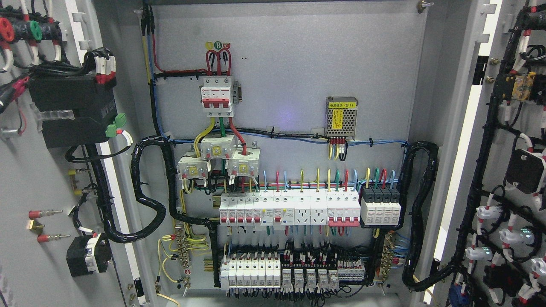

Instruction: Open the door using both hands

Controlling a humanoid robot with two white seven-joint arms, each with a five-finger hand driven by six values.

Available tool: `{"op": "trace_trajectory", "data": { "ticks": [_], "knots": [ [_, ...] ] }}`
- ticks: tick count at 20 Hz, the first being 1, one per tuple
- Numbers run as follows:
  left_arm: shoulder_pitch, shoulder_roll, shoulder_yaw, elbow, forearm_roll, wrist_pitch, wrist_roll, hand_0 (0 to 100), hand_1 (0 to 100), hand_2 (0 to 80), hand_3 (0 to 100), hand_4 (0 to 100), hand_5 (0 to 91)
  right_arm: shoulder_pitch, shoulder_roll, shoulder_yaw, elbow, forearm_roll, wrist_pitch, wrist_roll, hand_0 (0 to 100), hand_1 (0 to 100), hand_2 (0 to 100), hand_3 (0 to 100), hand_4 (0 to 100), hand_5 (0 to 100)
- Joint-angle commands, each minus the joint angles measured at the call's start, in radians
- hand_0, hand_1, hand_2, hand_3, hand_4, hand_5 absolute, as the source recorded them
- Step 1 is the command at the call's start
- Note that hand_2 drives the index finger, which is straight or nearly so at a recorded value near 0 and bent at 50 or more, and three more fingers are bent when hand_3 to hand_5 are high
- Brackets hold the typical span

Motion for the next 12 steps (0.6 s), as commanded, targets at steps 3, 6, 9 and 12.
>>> {"op": "trace_trajectory", "data": {
  "ticks": [3, 6, 9, 12],
  "knots": [
    [0.095, 0.035, -0.107, -0.551, 0.006, 0.000, -0.001, 0, 0, 0.0, 0, 4, 0.0, 0.138, -0.081, -0.192, -0.122, 0.002, -0.123, -0.001, 0, 0, 0, 0, 0, 0],
    [0.141, 0.069, -0.146, -0.714, 0.017, -0.003, -0.001, 0, 0, 0.0, 0, 4, 0.0, 0.161, -0.101, -0.247, -0.123, 0.000, -0.148, -0.001, 0, 0, 0, 0, 0, 0],
    [0.198, 0.106, -0.177, -0.840, 0.035, -0.015, -0.002, 0, 0, 0.0, 0, 4, 0.0, 0.184, -0.097, -0.290, -0.143, -0.001, -0.165, -0.002, 0, 0, 0, 0, 0, 0],
    [0.250, 0.127, -0.207, -0.928, 0.049, -0.075, -0.001, 0, 0, 0.0, 0, 4, 0.0, 0.208, -0.095, -0.315, -0.191, -0.001, -0.167, -0.004, 0, 0, 0, 0, 0, 0]
  ]
}}
